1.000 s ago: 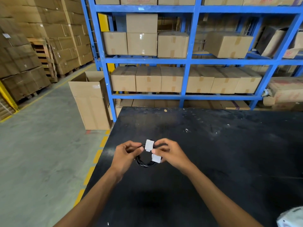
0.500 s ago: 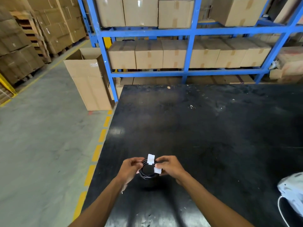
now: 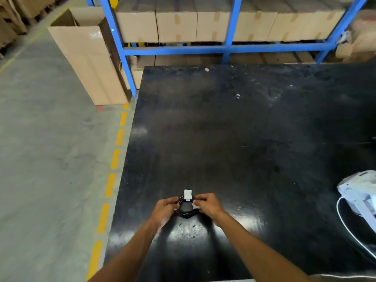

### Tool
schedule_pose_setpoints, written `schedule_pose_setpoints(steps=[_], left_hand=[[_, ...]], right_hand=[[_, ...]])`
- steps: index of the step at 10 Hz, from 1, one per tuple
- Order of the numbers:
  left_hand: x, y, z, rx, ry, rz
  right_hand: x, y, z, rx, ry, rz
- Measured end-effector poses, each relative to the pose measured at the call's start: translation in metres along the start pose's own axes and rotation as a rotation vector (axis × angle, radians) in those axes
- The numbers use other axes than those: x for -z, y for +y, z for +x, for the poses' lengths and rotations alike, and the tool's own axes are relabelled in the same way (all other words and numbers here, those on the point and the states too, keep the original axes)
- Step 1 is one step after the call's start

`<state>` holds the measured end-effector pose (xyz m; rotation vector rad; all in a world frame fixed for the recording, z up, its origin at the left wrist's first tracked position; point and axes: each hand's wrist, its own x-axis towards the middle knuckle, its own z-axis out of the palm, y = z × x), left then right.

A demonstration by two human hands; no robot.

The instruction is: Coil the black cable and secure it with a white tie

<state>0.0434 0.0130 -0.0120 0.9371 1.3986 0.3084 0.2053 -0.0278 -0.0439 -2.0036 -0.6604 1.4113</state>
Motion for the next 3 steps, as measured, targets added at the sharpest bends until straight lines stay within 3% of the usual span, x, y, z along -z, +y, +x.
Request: schedule_pose_setpoints(steps=[3], left_hand=[[0.001,0.000,-0.007,-0.066,-0.080,-0.010]], right_hand=[[0.018,-0.002,-0.018,-0.027,-0.096,0.053]])
